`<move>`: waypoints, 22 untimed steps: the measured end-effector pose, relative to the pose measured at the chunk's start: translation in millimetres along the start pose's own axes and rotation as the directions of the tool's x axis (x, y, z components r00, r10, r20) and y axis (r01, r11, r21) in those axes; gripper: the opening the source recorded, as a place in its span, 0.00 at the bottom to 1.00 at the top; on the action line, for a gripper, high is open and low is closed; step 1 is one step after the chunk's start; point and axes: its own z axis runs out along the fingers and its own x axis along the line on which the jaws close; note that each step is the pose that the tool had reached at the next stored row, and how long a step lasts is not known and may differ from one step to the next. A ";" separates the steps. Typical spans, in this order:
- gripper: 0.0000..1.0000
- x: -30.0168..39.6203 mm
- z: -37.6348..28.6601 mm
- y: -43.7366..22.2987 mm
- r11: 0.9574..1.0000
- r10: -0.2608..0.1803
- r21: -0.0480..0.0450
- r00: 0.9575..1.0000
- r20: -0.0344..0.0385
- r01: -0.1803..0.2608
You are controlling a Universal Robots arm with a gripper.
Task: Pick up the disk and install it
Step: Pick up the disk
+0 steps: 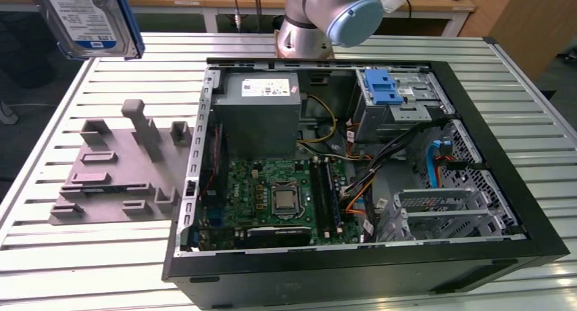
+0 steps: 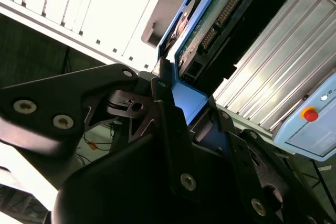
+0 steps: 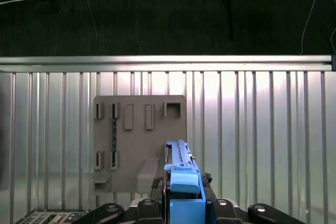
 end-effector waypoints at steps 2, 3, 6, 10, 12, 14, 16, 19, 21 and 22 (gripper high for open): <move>0.36 0.0 0.0 -0.9 1.000 0.000 0.000 1.000 0.000 0.000; 0.36 0.0 -0.1 -1.5 1.000 0.000 0.000 1.000 0.000 0.000; 0.36 0.0 0.0 -2.8 1.000 0.000 0.000 1.000 0.000 0.000; 0.36 -0.1 -0.1 -4.7 1.000 0.000 0.000 1.000 0.000 0.000; 0.36 -0.1 -0.1 -5.6 1.000 0.000 0.000 1.000 0.000 0.000; 0.36 -0.1 -0.1 -6.5 1.000 0.000 0.000 1.000 0.000 0.000; 0.36 -0.1 -0.1 -7.5 1.000 0.000 0.000 1.000 0.000 0.000; 0.36 -0.1 -0.2 -8.8 1.000 0.000 0.000 1.000 0.000 0.000; 0.36 -0.2 -0.2 -9.7 1.000 0.000 0.000 1.000 0.000 0.000; 0.36 -0.2 -0.2 -10.1 1.000 0.000 0.000 1.000 0.000 0.000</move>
